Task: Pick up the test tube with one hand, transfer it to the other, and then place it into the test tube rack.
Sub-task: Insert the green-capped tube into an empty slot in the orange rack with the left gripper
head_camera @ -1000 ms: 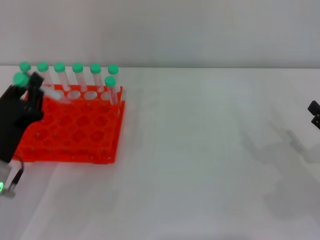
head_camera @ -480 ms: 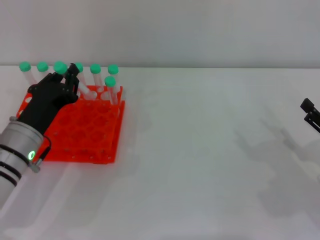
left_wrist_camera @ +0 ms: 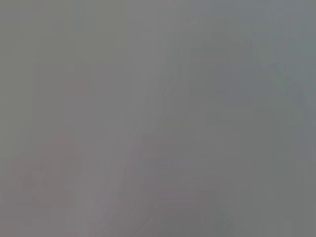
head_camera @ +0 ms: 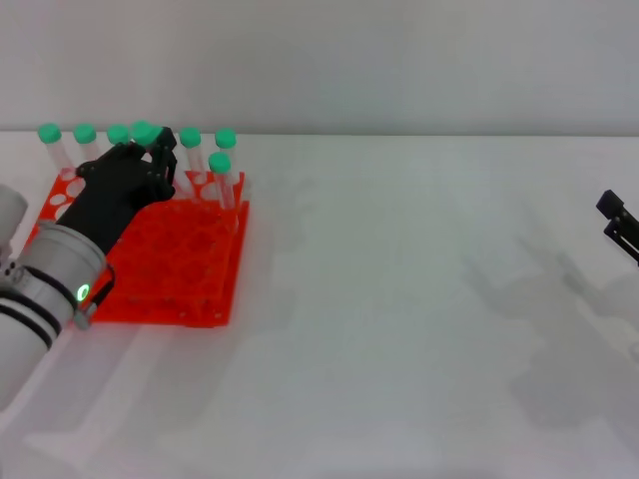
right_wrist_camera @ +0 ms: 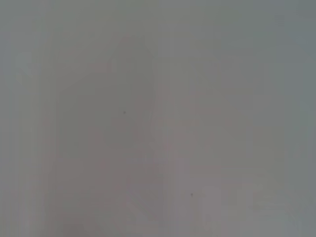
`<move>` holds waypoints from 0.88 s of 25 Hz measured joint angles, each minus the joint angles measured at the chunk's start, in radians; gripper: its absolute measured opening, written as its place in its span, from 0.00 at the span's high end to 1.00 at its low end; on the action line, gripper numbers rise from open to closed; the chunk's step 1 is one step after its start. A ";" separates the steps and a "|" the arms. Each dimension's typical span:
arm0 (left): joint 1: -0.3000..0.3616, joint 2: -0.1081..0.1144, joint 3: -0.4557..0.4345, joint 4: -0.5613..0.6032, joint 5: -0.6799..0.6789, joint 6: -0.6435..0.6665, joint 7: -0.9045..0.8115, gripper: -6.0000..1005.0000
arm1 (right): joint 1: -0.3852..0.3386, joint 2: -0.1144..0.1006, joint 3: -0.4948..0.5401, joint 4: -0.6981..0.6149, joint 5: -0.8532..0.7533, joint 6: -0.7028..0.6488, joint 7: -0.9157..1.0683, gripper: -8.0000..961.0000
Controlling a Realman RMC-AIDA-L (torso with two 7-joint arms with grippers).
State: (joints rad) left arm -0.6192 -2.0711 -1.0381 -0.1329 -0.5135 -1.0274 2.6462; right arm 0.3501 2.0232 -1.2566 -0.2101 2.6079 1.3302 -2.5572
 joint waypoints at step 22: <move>-0.027 -0.004 0.001 -0.004 0.051 0.110 0.017 0.70 | 0.015 0.005 -0.003 0.000 -0.006 -0.001 0.001 0.18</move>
State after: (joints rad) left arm -0.6460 -2.0750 -1.0370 -0.1369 -0.4627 -0.9170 2.6629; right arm 0.3650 2.0280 -1.2592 -0.2101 2.6023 1.3287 -2.5566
